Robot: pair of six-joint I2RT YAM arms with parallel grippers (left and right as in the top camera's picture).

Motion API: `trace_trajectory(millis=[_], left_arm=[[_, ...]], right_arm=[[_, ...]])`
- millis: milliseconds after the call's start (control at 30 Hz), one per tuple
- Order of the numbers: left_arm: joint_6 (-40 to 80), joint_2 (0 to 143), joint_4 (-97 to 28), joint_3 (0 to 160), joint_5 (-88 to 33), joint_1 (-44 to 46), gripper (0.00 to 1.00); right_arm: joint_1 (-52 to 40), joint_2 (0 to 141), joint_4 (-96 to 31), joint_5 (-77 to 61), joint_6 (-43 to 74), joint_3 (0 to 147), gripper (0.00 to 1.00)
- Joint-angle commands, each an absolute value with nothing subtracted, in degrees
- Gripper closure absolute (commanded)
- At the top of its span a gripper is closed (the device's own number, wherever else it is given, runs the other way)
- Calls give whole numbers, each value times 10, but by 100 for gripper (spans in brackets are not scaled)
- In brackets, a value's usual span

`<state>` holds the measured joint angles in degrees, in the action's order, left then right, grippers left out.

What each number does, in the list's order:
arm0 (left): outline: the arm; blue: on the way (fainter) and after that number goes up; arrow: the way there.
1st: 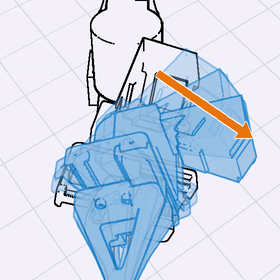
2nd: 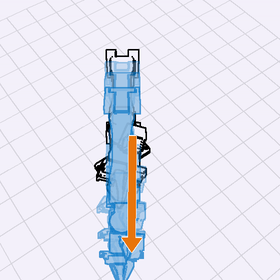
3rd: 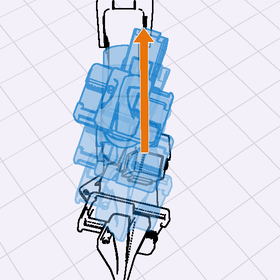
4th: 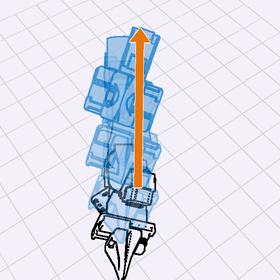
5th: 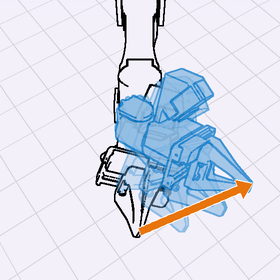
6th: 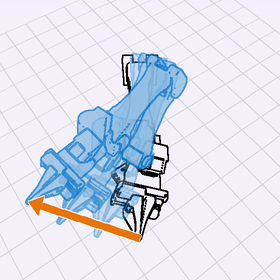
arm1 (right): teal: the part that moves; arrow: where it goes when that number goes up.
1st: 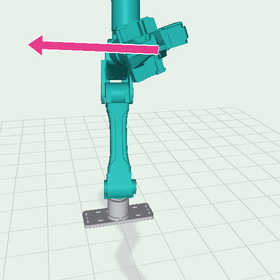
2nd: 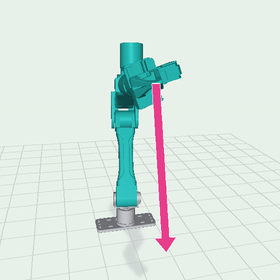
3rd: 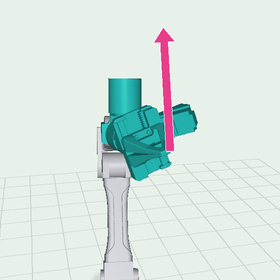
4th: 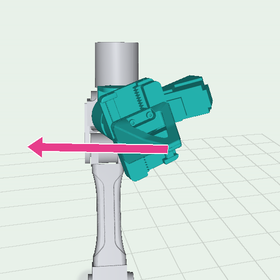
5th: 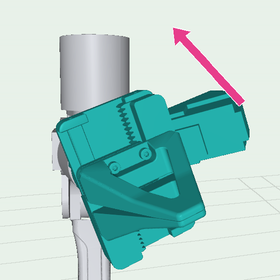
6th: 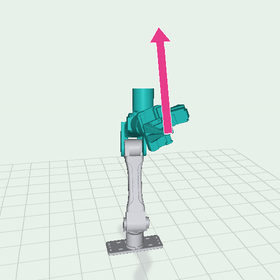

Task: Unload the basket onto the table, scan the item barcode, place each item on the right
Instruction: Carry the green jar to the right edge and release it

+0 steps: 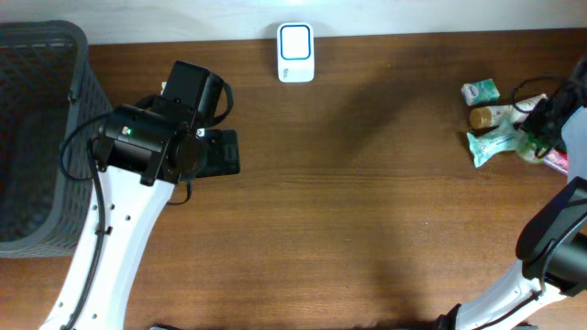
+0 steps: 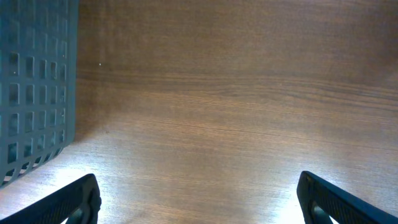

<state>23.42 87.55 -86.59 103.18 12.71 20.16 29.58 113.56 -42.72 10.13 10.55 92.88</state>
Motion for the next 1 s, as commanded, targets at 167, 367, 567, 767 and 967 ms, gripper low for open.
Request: trace_trajectory(millis=[167, 367, 567, 767, 967], left_arm=[[233, 874, -867, 1031, 133, 201, 1], [233, 874, -867, 1031, 133, 201, 1], [233, 874, -866, 1031, 133, 201, 1], [233, 874, -867, 1031, 133, 201, 1], [233, 874, -867, 1031, 133, 201, 1]], right_arm=[[297, 1111, -448, 150, 110, 894, 55], [297, 1111, -415, 150, 110, 866, 48], [296, 1107, -411, 148, 110, 864, 1], [296, 1003, -416, 94, 110, 868, 1], [296, 824, -484, -24, 117, 868, 1]])
